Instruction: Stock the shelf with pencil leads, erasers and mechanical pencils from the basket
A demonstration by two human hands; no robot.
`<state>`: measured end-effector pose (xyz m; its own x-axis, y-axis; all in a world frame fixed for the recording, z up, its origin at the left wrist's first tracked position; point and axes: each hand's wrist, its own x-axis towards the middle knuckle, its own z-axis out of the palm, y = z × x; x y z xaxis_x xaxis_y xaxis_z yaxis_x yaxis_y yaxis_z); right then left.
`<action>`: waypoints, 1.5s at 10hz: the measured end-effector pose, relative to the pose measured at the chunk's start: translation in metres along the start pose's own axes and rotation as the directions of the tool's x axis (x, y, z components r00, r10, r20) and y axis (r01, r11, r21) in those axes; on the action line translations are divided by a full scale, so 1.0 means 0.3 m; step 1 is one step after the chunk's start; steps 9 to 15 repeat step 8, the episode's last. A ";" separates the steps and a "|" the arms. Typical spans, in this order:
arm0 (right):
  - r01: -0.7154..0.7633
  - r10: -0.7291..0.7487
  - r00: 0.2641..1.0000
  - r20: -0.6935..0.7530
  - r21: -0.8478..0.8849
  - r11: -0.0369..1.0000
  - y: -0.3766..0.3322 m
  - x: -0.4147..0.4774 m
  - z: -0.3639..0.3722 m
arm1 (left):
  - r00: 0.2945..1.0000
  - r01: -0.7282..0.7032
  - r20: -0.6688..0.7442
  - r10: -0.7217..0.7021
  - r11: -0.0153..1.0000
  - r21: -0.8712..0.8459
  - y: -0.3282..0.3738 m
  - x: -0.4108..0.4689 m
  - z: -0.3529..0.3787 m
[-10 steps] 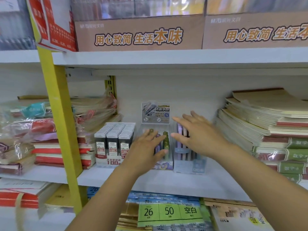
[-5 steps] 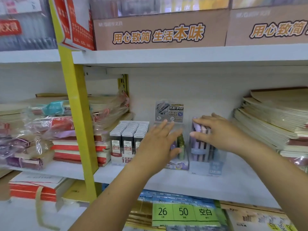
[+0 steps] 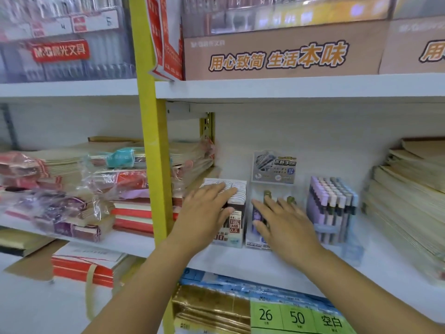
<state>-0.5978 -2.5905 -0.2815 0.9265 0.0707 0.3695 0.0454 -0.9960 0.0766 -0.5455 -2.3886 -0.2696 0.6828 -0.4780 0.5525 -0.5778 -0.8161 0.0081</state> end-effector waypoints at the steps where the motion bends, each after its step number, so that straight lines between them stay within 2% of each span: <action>1: -0.003 0.003 1.000 0.013 0.006 1.000 0.004 0.010 0.006 | 0.999 -0.006 -0.036 0.005 0.999 -0.032 -0.005 -0.002 0.007; 3: -0.104 0.101 0.993 0.065 0.049 0.993 0.002 0.071 -0.026 | 0.999 0.006 -0.047 -0.010 0.996 -0.088 0.008 0.017 -0.002; 5: -0.122 0.120 0.987 0.107 0.008 0.993 -0.003 0.070 0.002 | 0.997 -0.006 -0.077 0.001 0.998 -0.065 0.018 0.035 0.021; 6: -0.082 0.080 0.995 0.057 0.040 0.996 0.000 0.049 -0.017 | 0.996 -0.016 -0.090 0.009 0.996 -0.082 0.020 0.027 0.026; 7: 0.033 -0.022 0.994 -0.104 0.108 0.994 -0.003 -0.026 -0.057 | 0.991 -0.009 -0.137 -0.009 0.991 -0.131 0.035 0.015 0.006; 8: 0.113 -0.048 0.968 -0.247 0.253 0.961 0.002 -0.157 -0.088 | 0.968 -0.035 -0.250 -0.014 0.981 -0.190 0.078 -0.032 -0.024; 15: 0.113 -0.048 0.968 -0.247 0.253 0.961 0.002 -0.157 -0.088 | 0.968 -0.035 -0.250 -0.014 0.981 -0.190 0.078 -0.032 -0.024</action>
